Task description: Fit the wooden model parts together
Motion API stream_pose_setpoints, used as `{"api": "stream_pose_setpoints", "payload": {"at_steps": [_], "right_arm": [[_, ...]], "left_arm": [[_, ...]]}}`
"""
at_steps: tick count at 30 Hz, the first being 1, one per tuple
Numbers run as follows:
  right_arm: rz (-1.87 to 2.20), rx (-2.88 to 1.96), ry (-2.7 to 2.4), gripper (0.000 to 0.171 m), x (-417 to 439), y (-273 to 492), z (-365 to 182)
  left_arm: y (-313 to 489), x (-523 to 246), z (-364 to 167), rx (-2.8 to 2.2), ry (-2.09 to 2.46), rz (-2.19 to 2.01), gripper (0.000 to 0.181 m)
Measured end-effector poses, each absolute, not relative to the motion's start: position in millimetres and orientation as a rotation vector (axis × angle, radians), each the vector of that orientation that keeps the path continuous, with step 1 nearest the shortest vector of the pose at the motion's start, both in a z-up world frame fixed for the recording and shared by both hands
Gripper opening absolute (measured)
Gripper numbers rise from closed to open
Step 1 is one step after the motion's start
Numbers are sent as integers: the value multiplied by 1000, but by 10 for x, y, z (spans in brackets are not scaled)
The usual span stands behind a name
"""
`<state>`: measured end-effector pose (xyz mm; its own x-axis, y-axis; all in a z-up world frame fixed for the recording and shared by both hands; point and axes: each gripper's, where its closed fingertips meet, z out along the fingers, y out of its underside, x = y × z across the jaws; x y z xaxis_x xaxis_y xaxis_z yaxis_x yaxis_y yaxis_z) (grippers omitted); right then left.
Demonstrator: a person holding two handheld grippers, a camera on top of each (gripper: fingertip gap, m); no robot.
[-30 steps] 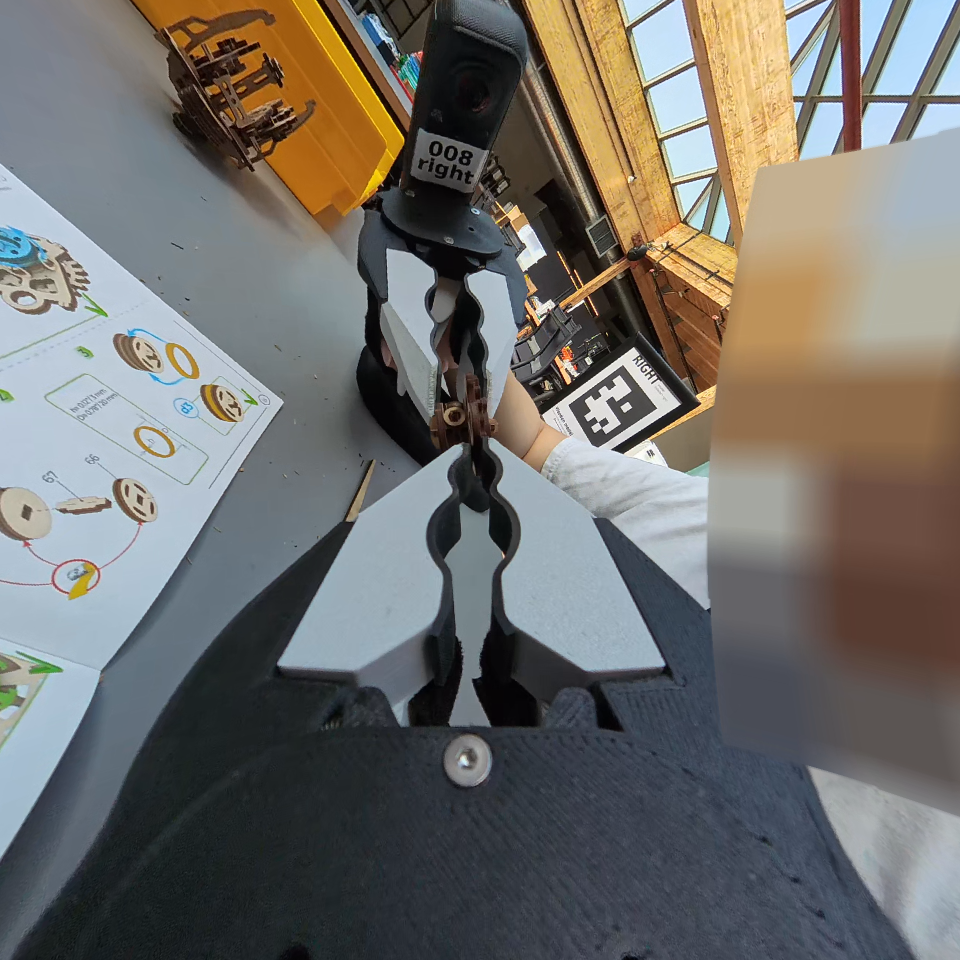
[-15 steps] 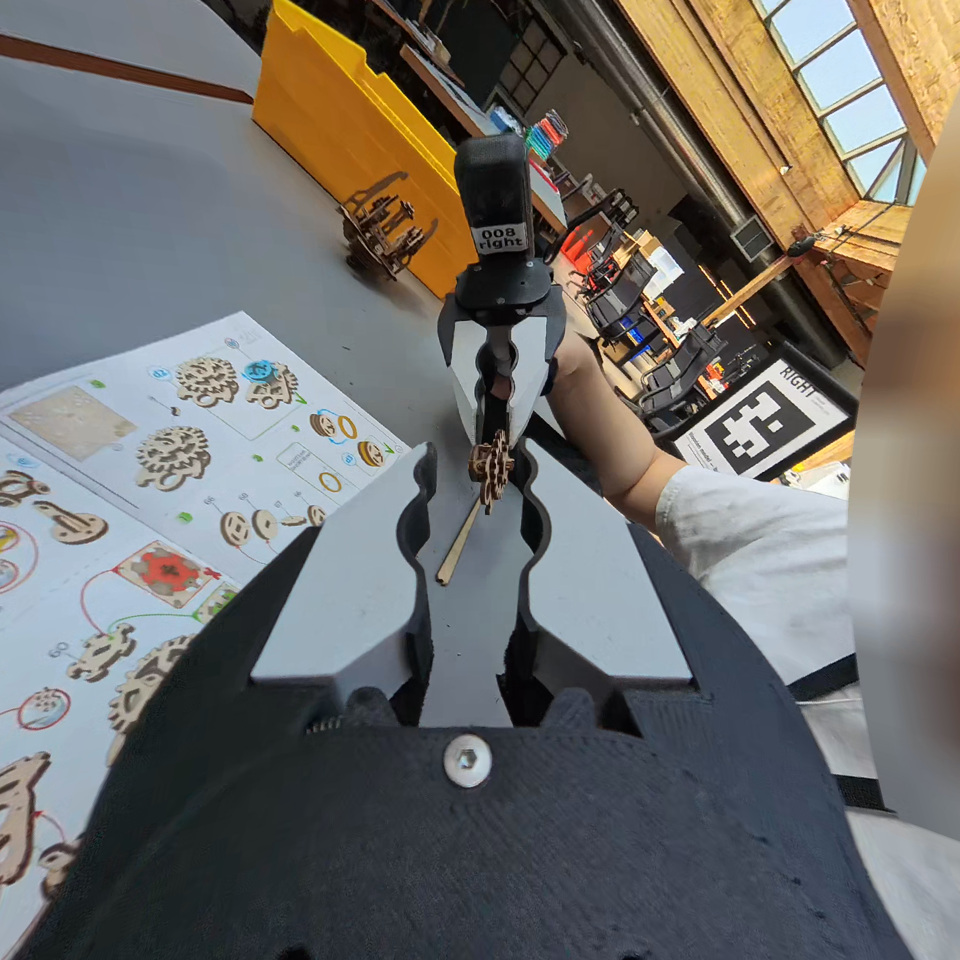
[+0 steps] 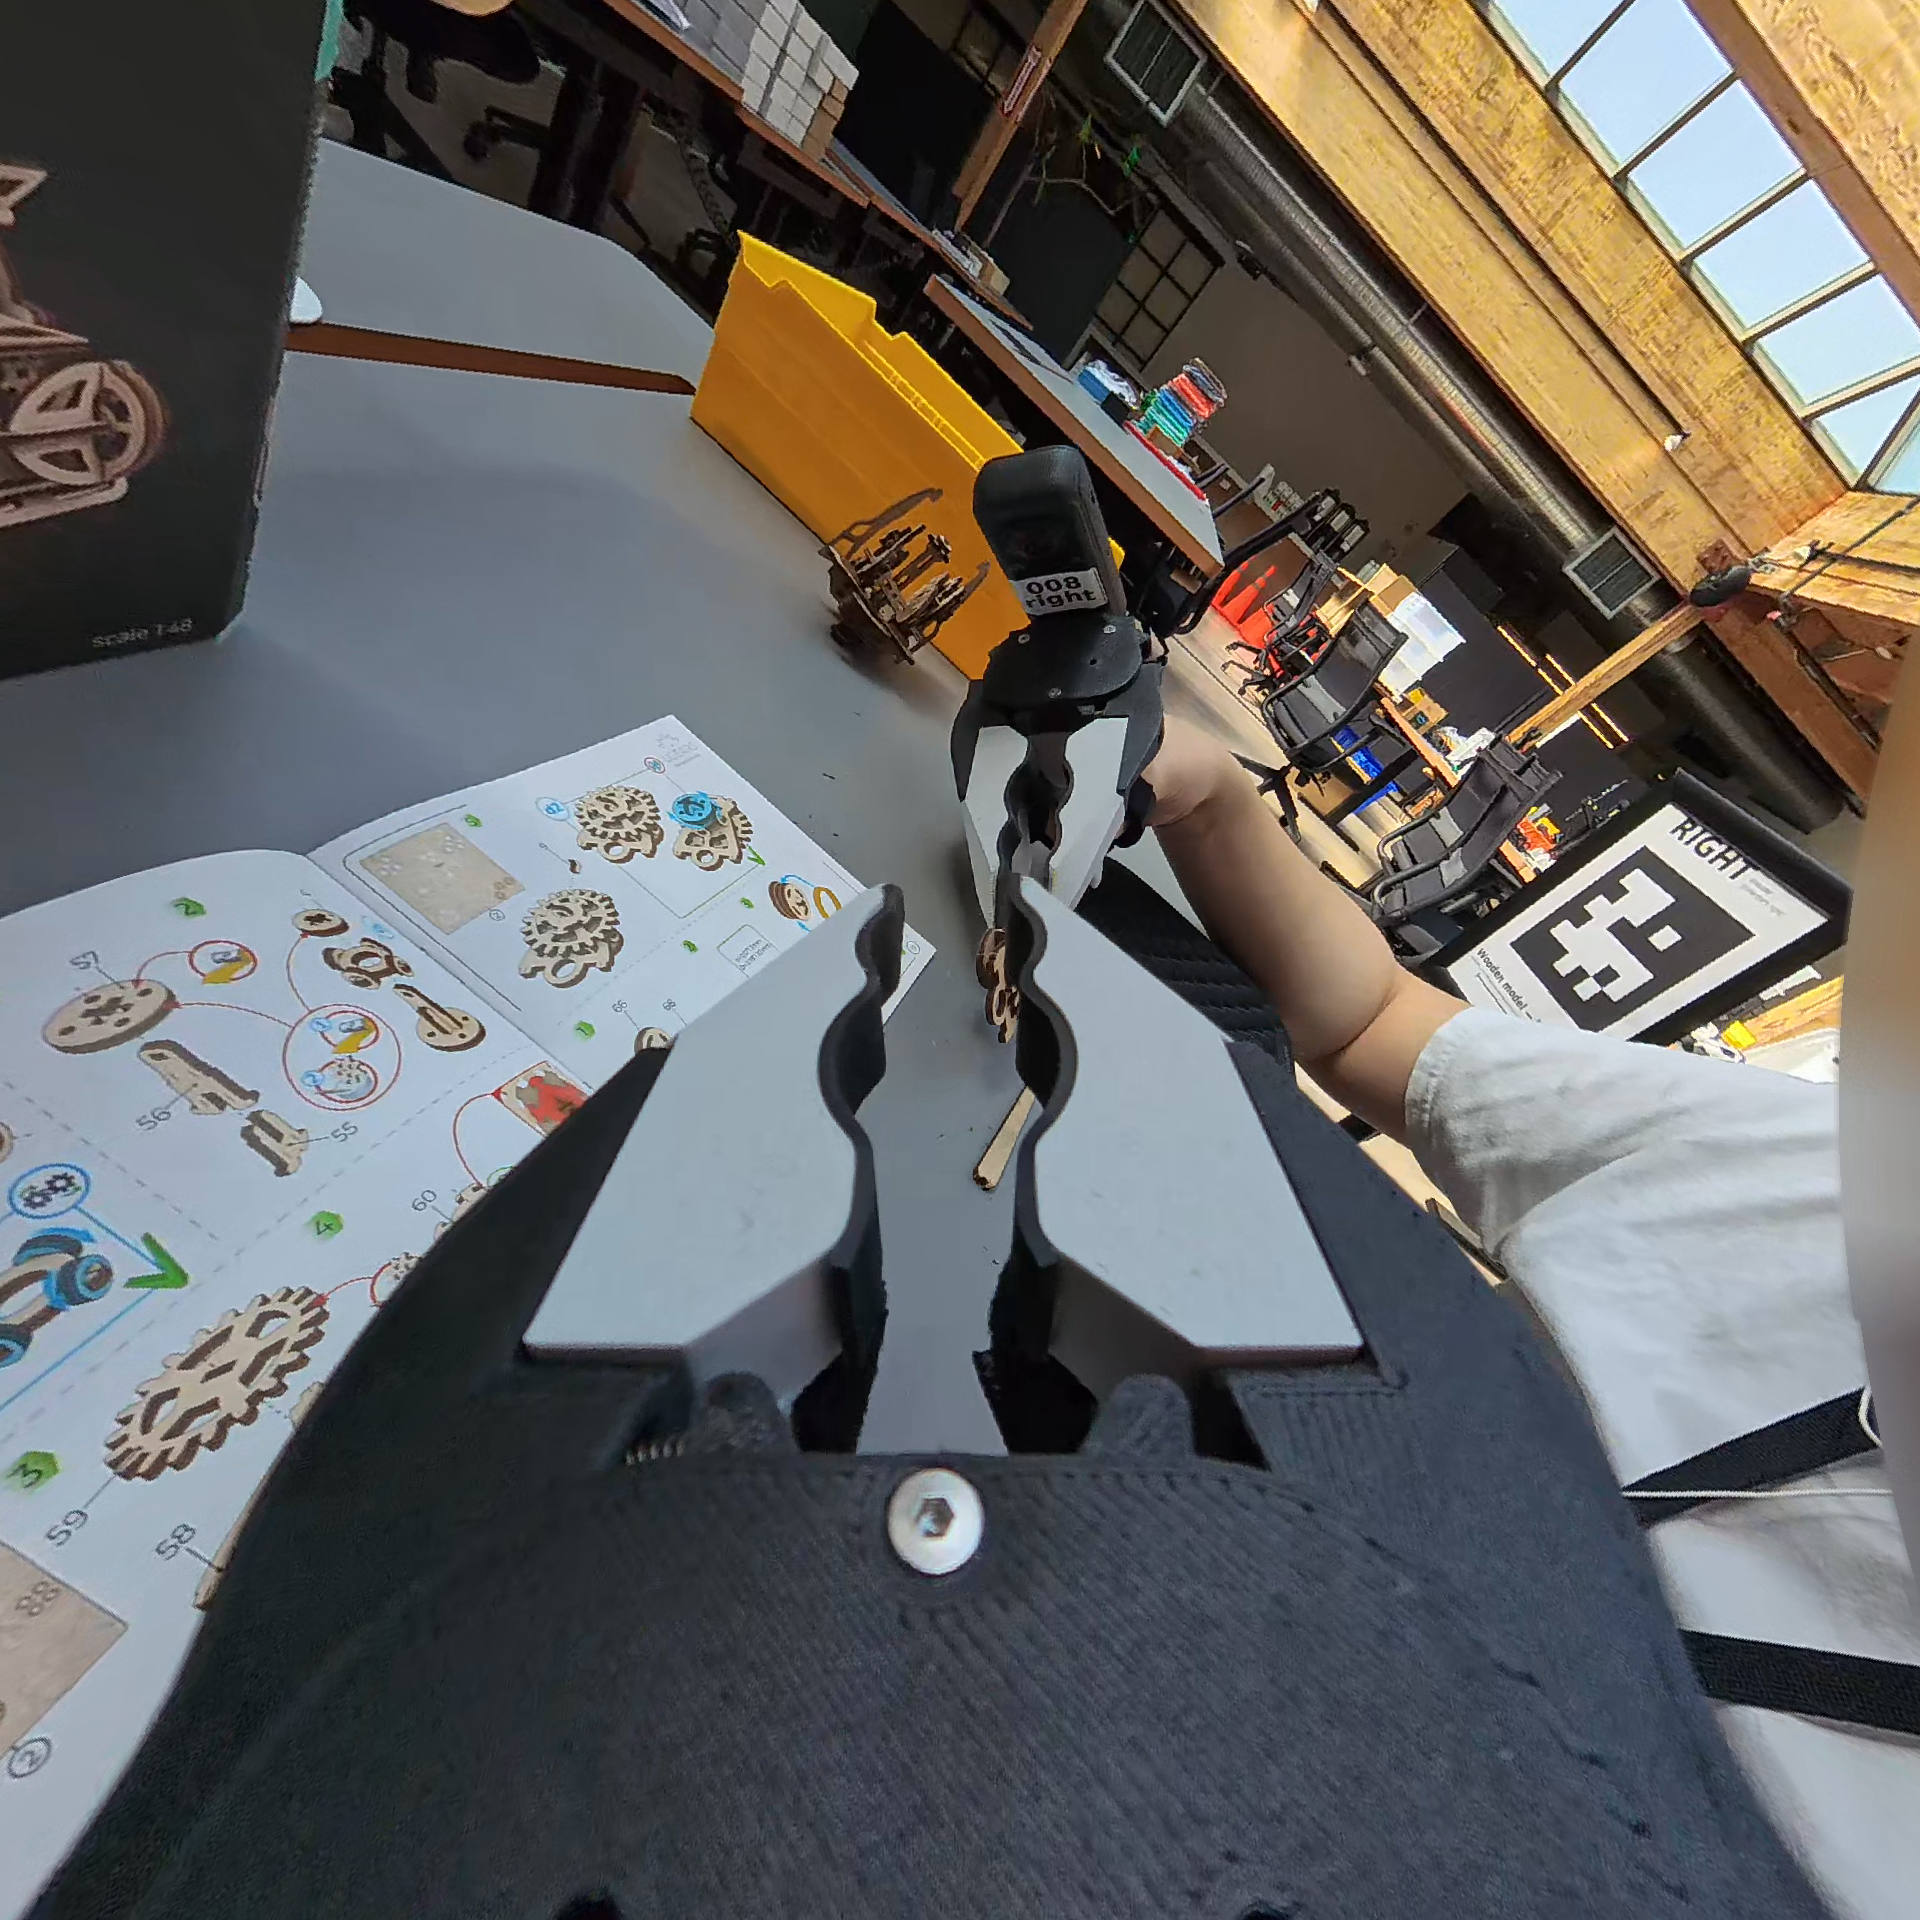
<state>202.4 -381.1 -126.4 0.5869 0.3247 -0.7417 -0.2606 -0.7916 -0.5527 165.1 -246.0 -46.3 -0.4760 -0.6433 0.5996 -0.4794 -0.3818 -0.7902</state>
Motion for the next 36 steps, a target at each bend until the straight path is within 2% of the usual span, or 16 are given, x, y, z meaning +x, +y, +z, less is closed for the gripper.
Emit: {"api": "stream_pose_setpoints", "payload": {"at_steps": [2,3,19,24,27,33,36], "right_arm": [[1150,-2184,-95,16,2033,-3812,-1260],[1135,-2184,-119,5,2033,-3821,-1249],[1259,-2242,84,4,2183,-3945,-1382],[1205,-2262,104,5,2350,-4019,-1373],[1142,-2261,104,16,2437,-4002,-1346],[784,-2365,-36,21,2555,-3962,-1338],[348,-2419,-148,22,2789,-3898,-1306]], "left_arm": [[-2467,1651,-468,-1535,1673,-1989,16],[-2468,1650,-473,-1538,1676,-1992,16],[-2514,1644,-536,-1565,1718,-2006,16],[-2507,1635,-513,-1555,1723,-2000,20],[-2472,1624,-454,-1530,1708,-1990,22],[-2259,1478,-268,-1446,1658,-1806,32],[-2105,1212,-77,-1384,1570,-1768,35]]}}
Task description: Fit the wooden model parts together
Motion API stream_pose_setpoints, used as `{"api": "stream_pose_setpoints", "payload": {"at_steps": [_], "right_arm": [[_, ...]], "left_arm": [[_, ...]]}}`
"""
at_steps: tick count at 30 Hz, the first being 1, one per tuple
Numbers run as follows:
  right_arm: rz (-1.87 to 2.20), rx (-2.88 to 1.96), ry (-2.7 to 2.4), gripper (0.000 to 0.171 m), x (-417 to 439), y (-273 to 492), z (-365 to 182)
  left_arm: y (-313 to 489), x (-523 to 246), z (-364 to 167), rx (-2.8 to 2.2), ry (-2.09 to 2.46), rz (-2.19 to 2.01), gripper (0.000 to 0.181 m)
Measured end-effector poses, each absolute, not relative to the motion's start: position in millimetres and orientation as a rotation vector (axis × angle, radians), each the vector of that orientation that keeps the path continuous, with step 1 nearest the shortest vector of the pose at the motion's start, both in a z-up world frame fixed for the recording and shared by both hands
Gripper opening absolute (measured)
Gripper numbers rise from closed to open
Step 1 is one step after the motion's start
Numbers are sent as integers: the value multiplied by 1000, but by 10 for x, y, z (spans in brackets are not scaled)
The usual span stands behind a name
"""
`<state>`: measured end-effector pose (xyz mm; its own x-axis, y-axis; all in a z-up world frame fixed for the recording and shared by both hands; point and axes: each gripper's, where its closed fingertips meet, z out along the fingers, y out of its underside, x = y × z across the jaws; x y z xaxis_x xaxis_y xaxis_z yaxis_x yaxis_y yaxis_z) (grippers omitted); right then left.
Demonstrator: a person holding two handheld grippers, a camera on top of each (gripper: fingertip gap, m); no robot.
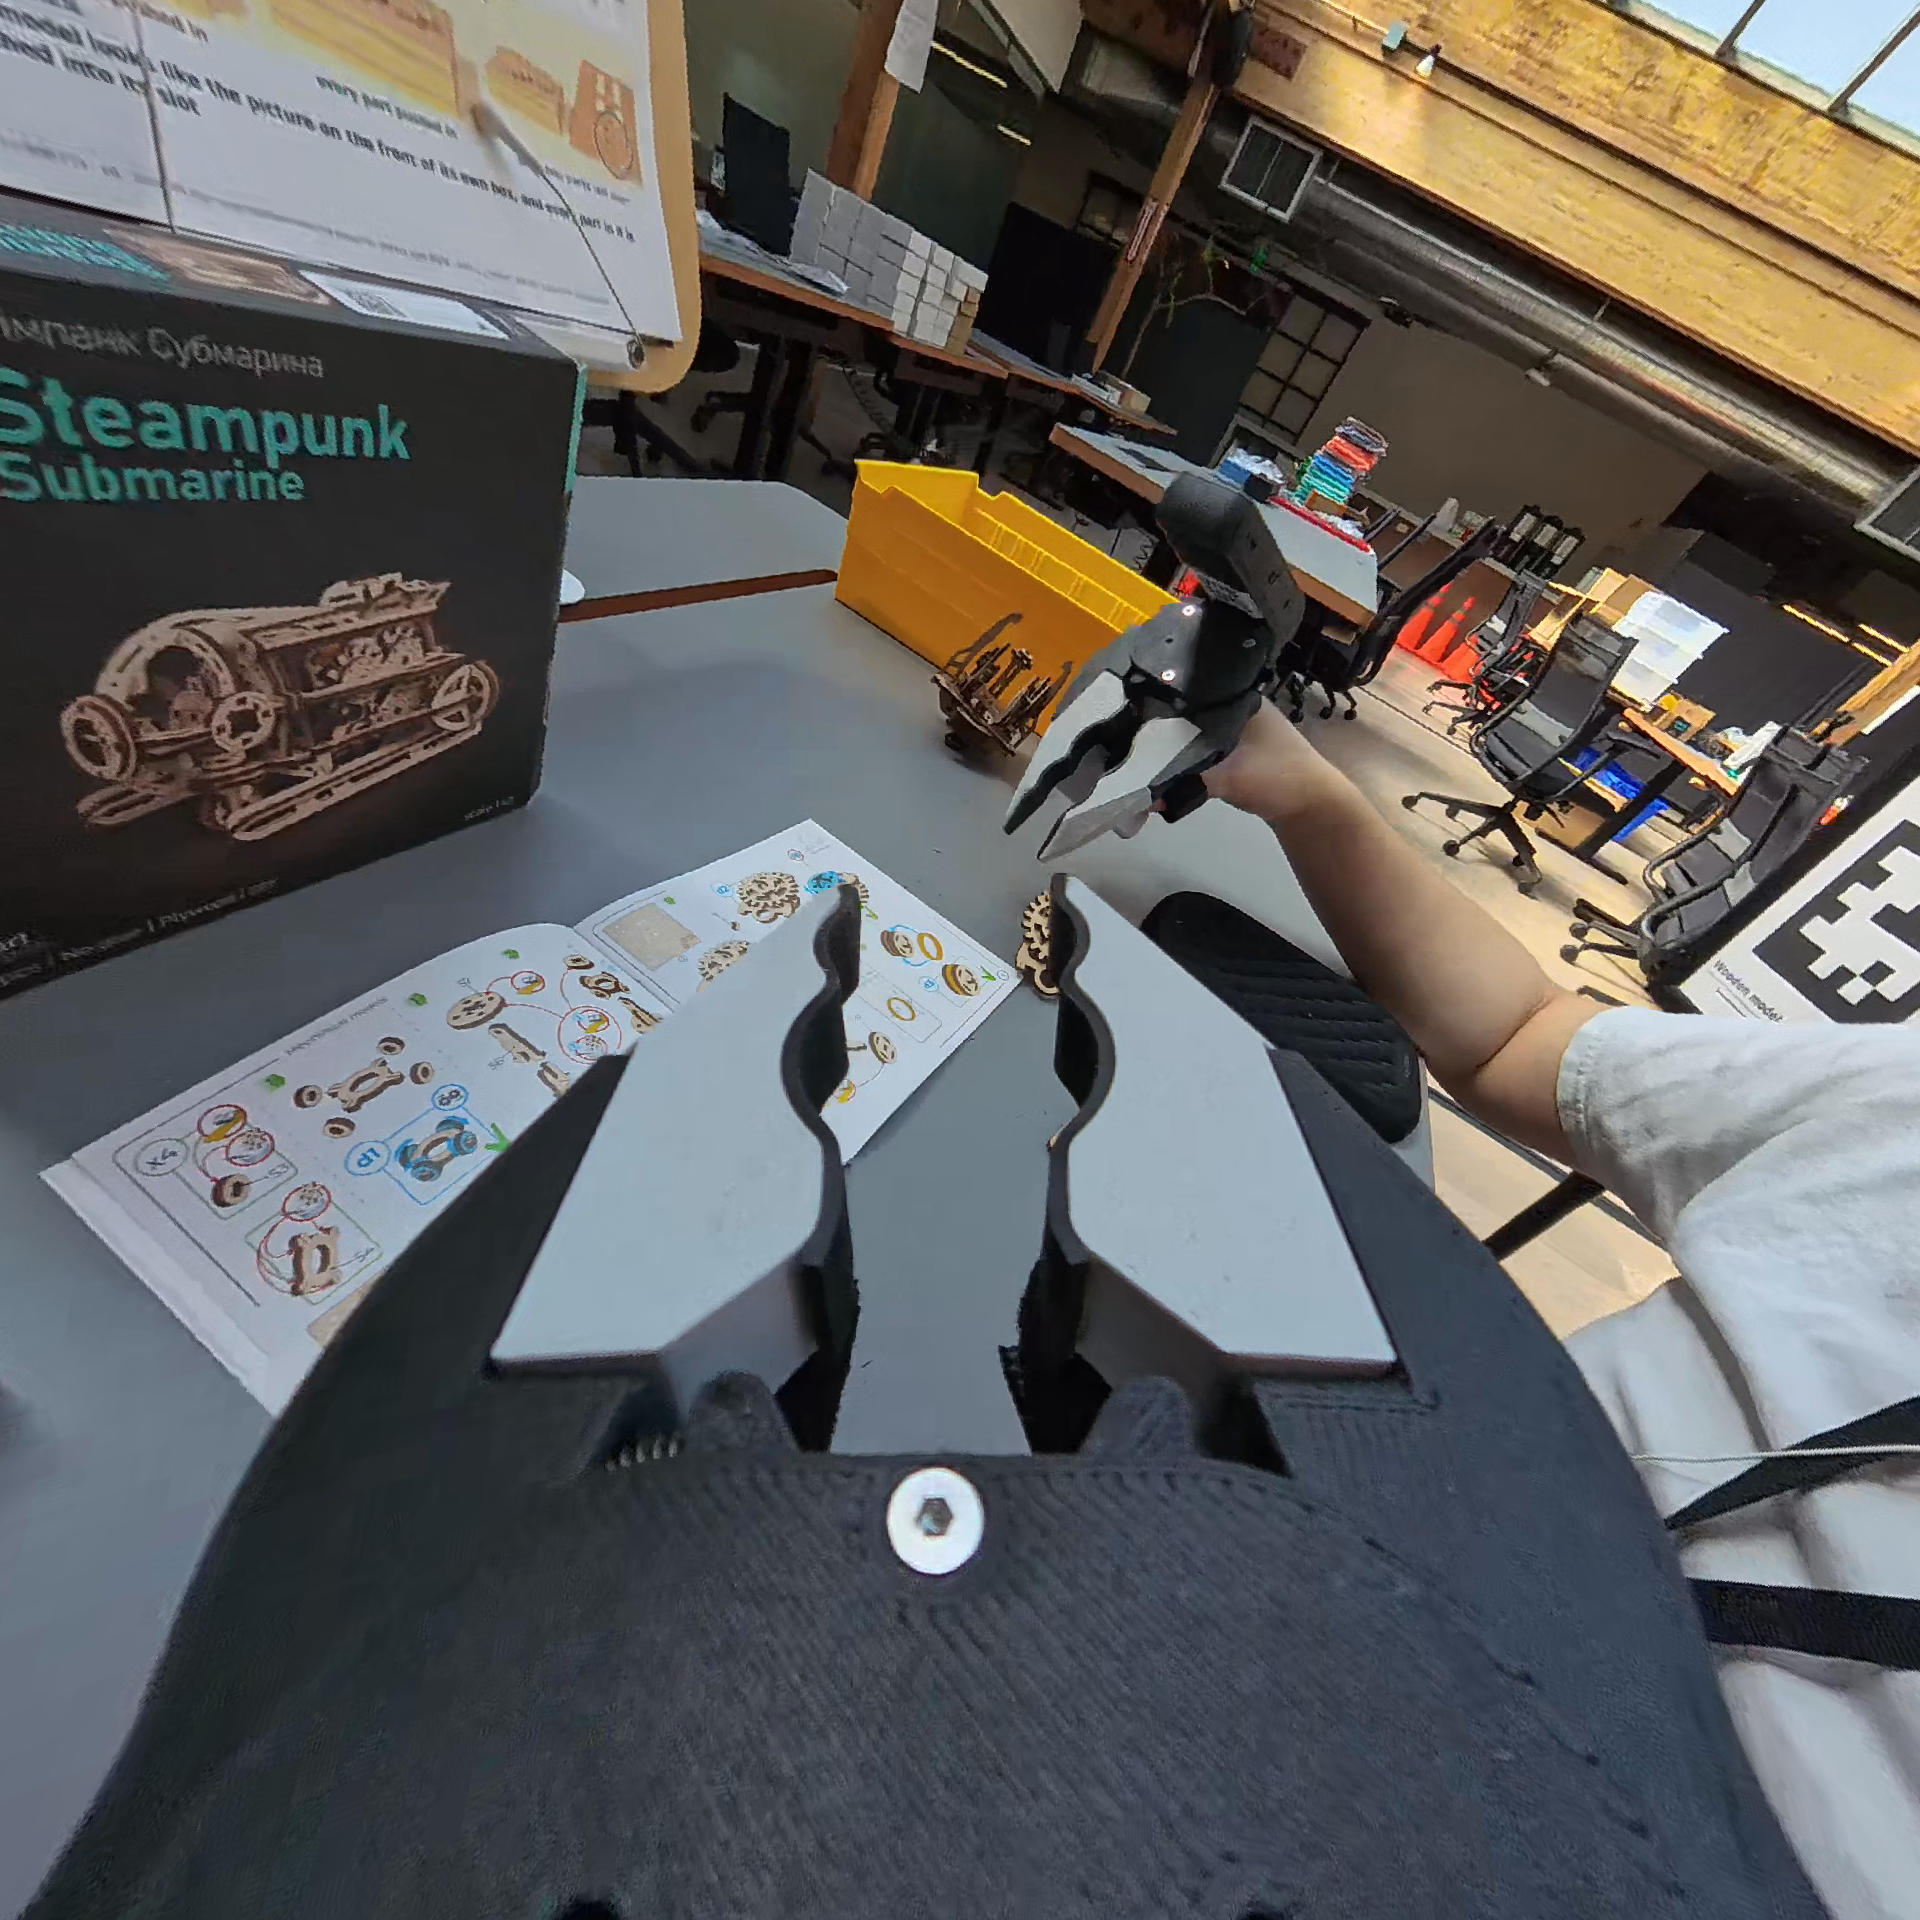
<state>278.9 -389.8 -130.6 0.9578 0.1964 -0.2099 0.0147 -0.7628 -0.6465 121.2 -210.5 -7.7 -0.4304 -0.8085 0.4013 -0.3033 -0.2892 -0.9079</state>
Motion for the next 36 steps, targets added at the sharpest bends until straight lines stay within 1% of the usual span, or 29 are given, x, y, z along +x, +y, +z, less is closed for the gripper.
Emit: {"api": "stream_pose_setpoints", "payload": {"at_steps": [2,5,6,7,9,11,13,16,18,19,21,24,27,30,35,36], "right_arm": [[26,-2341,-295,26,2885,-3801,-1112],[-431,-1941,-473,44,2815,-3619,-508],[-503,-1783,-519,50,2692,-3589,-327],[-478,-1712,-557,48,2519,-3560,-271],[-242,-1828,-614,47,2157,-3484,-524],[-182,-1952,-681,33,1978,-3427,-797],[-252,-1994,-768,33,1914,-3410,-925],[-116,-2086,-693,35,1731,-3472,-1024],[-37,-2108,-592,35,1622,-3538,-1115],[-67,-2099,-537,33,1624,-3577,-1138],[-147,-2026,-439,30,1609,-3681,-1074],[-191,-1840,-289,26,1476,-3849,-803],[-238,-1785,-210,25,1334,-3944,-756],[-400,-1775,-229,22,1261,-3942,-723],[-389,-1745,-204,22,1175,-3784,-599],[-371,-1732,-186,21,1165,-3741,-571]], "left_arm": [[-1925,964,29,-1359,1482,-1733,36],[-1503,496,-4,-1402,1375,-1562,40],[-1302,303,-67,-1445,1342,-1458,42],[-1069,81,-137,-1494,1300,-1337,44],[-539,-463,-266,-1606,1172,-1087,50],[-101,-1080,-334,-1702,1010,-941,56],[169,-1661,-377,-1761,857,-895,56],[437,-2401,-612,-1844,728,-739,61],[549,-2746,-845,-1901,691,-642,73],[589,-2860,-958,-1927,675,-626,79],[621,-2977,-1145,-1973,654,-665,82],[684,-3027,-1279,-1981,640,-706,86],[733,-2944,-1311,-1971,639,-731,95],[691,-2788,-1316,-1943,682,-723,99],[465,-2619,-1482,-1936,837,-657,97],[436,-2617,-1497,-1927,857,-637,95]]}}
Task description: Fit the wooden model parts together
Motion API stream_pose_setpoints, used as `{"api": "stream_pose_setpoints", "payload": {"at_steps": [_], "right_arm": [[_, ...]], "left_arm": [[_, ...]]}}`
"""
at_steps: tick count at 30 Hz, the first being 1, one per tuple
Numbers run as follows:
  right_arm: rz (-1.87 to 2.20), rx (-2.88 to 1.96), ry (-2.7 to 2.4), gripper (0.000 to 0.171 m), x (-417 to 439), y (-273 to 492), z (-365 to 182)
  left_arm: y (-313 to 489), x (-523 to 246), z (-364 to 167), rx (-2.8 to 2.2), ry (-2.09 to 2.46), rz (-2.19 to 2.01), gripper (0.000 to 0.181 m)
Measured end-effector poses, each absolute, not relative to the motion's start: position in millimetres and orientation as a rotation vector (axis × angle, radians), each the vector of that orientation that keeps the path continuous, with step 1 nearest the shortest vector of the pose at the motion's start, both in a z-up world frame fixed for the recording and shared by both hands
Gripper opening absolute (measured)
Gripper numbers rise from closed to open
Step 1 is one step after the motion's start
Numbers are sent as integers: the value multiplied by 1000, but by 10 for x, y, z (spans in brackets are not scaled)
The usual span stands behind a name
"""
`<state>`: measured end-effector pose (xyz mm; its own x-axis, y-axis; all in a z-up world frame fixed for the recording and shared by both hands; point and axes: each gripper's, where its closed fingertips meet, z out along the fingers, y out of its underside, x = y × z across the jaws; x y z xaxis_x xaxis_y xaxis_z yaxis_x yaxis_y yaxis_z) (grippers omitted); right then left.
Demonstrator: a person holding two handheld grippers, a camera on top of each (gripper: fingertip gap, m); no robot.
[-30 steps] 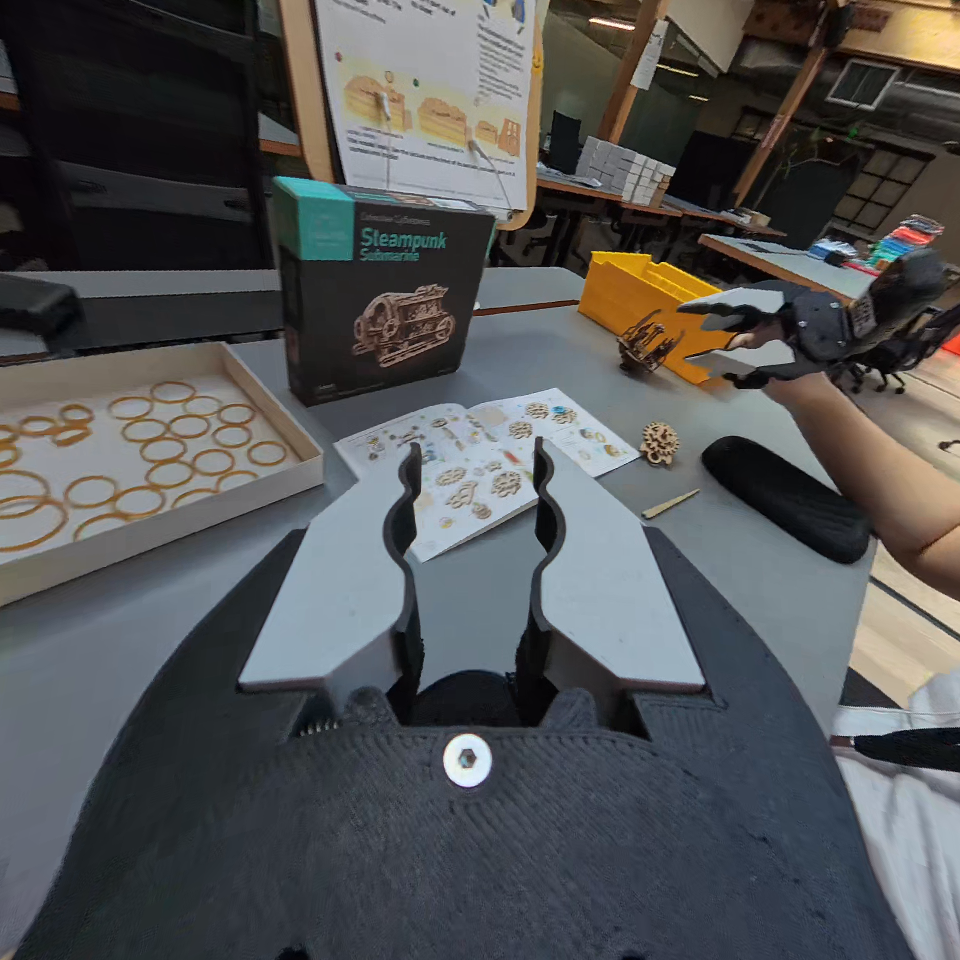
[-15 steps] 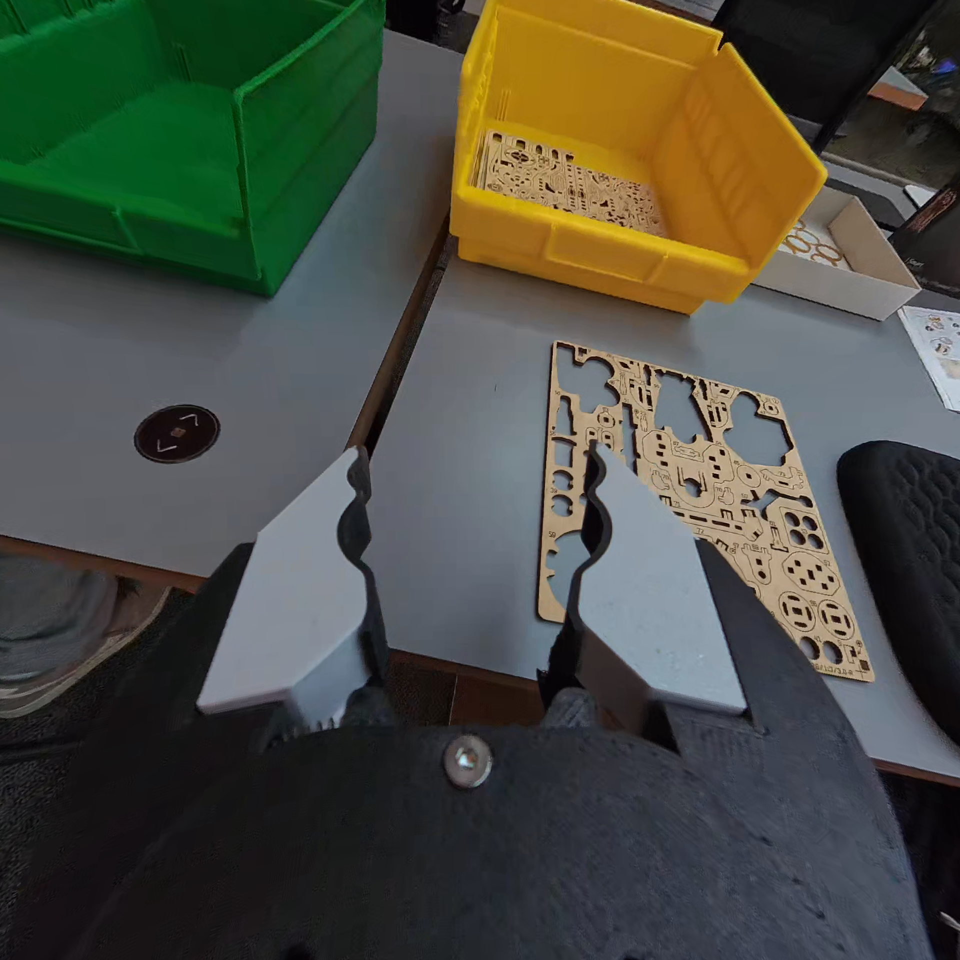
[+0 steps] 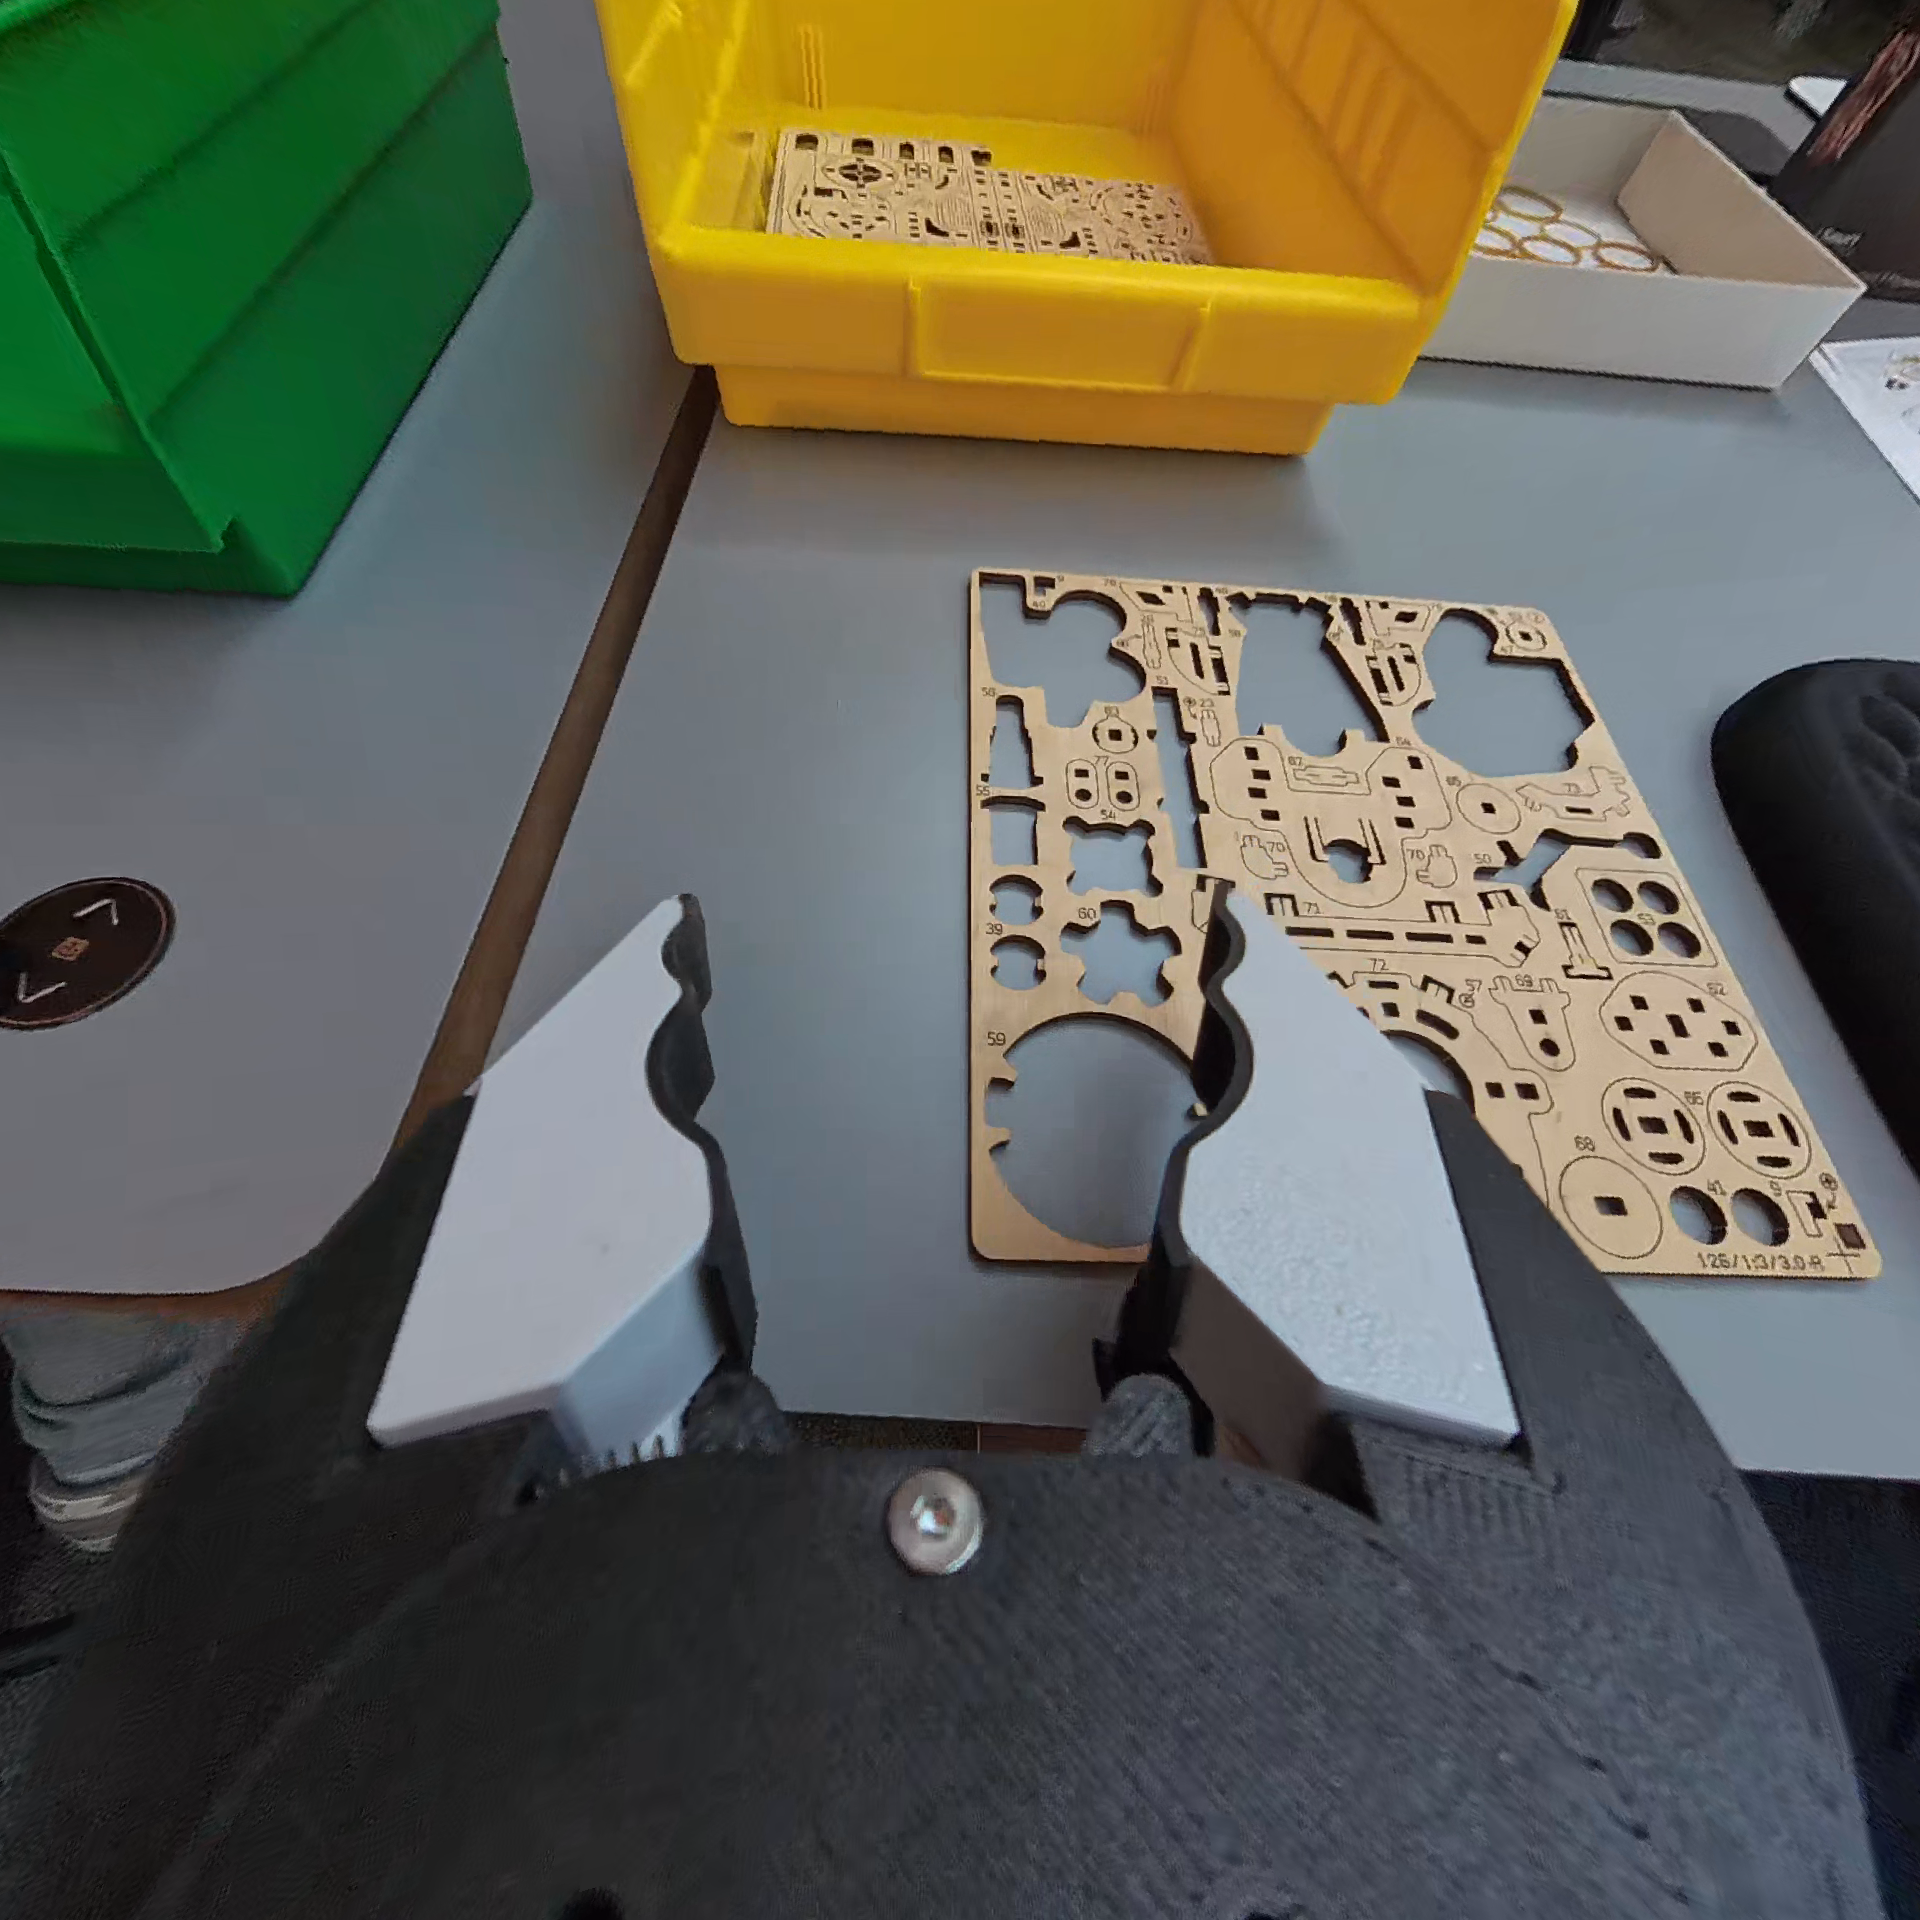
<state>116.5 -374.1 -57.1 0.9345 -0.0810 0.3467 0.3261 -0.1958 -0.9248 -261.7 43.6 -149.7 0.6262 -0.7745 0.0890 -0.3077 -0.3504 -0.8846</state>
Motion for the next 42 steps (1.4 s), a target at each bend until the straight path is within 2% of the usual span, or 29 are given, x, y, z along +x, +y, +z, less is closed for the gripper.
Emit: {"api": "stream_pose_setpoints", "payload": {"at_steps": [4,8,11,14,18,23,27,30,36,39,40,42], "right_arm": [[-139,-1641,-220,17,782,-3268,-414],[23,-1755,-466,18,157,-2326,-459],[97,-1852,-658,21,-305,-1525,-589],[177,-1983,-751,31,-687,-797,-884],[265,-2143,-748,32,-913,-245,-1325],[335,-2215,-724,33,-1030,-59,-1534],[308,-2246,-747,24,-1023,11,-1643],[283,-2241,-766,5,-969,49,-1637],[296,-2274,-817,5,-971,3,-1617],[288,-2287,-823,25,-1006,21,-1644],[302,-2281,-828,16,-1033,18,-1642],[306,-2275,-850,12,-1050,20,-1642]], "left_arm": [[392,-2625,-1562,-1918,935,-538,84],[366,-2597,-1569,-1915,958,-539,82],[364,-2604,-1545,-1890,939,-547,81],[365,-2611,-1542,-1890,929,-544,81],[374,-2610,-1551,-1904,928,-534,81],[381,-2604,-1530,-1882,914,-543,81],[378,-2607,-1528,-1880,914,-545,80],[369,-2613,-1523,-1874,916,-549,79],[368,-2614,-1521,-1871,915,-550,79],[367,-2617,-1517,-1868,912,-551,79],[364,-2617,-1515,-1866,913,-553,79],[361,-2619,-1512,-1862,911,-555,79]]}}
